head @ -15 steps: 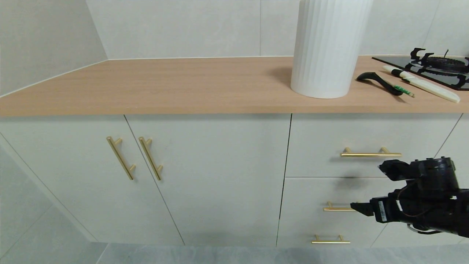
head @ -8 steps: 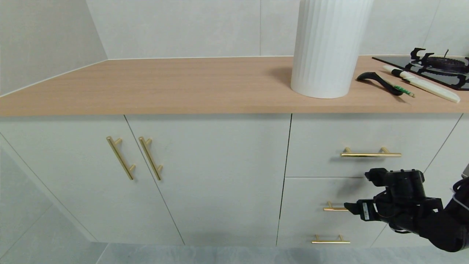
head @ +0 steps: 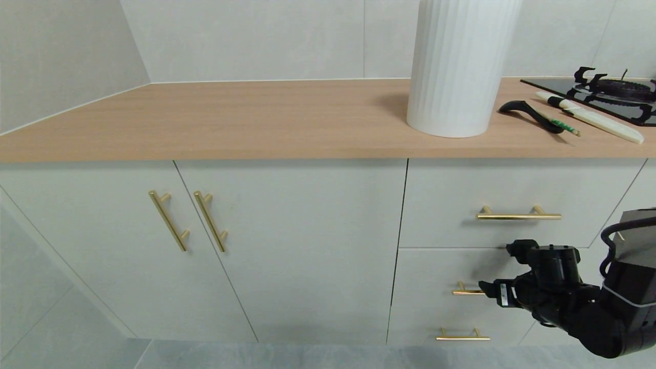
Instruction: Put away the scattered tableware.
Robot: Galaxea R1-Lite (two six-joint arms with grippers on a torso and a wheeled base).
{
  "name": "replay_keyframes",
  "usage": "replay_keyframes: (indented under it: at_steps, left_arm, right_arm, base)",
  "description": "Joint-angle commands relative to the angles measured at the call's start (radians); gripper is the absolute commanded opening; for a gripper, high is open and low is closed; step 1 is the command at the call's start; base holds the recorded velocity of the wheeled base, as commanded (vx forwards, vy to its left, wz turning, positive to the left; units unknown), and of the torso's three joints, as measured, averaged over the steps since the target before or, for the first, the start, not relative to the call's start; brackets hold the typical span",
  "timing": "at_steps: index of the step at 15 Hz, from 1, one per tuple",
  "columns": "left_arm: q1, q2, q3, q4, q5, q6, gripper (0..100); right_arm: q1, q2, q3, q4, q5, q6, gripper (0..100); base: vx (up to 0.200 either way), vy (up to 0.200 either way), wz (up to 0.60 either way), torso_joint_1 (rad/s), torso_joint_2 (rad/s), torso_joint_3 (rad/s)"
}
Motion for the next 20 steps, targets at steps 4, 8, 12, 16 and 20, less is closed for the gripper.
replay_keyframes:
  at_steps: [4, 8, 12, 16, 20]
  left_arm:
    - [0.0, 0.0, 0.0, 0.0, 0.001, 0.0, 100]
    - [0.0, 0.0, 0.0, 0.0, 0.001, 0.0, 100]
    - [0.0, 0.0, 0.0, 0.0, 0.001, 0.0, 100]
    - [0.0, 0.0, 0.0, 0.0, 0.001, 0.0, 100]
    - [0.0, 0.0, 0.0, 0.0, 0.001, 0.0, 100]
  right_arm:
    - [0.0, 0.053, -0.024, -0.003, -0.016, 0.003, 100]
    - [0.0, 0.068, -0.032, -0.029, -0.033, 0.024, 100]
    - [0.0, 0.062, -0.019, -0.021, -0.032, 0.021, 100]
    - [-0.001, -0.03, 0.019, 0.109, -0.01, -0.014, 100]
    - [0.002, -0.499, -0.024, 0.675, 0.08, -0.105, 100]
  base:
    - [0.0, 0.0, 0.0, 0.0, 0.0, 0.0]
    - [0.0, 0.0, 0.0, 0.0, 0.0, 0.0]
    - [0.0, 0.0, 0.0, 0.0, 0.0, 0.0]
    - [0.0, 0.0, 0.0, 0.0, 0.0, 0.0]
    - [0.0, 0.0, 0.0, 0.0, 0.0, 0.0]
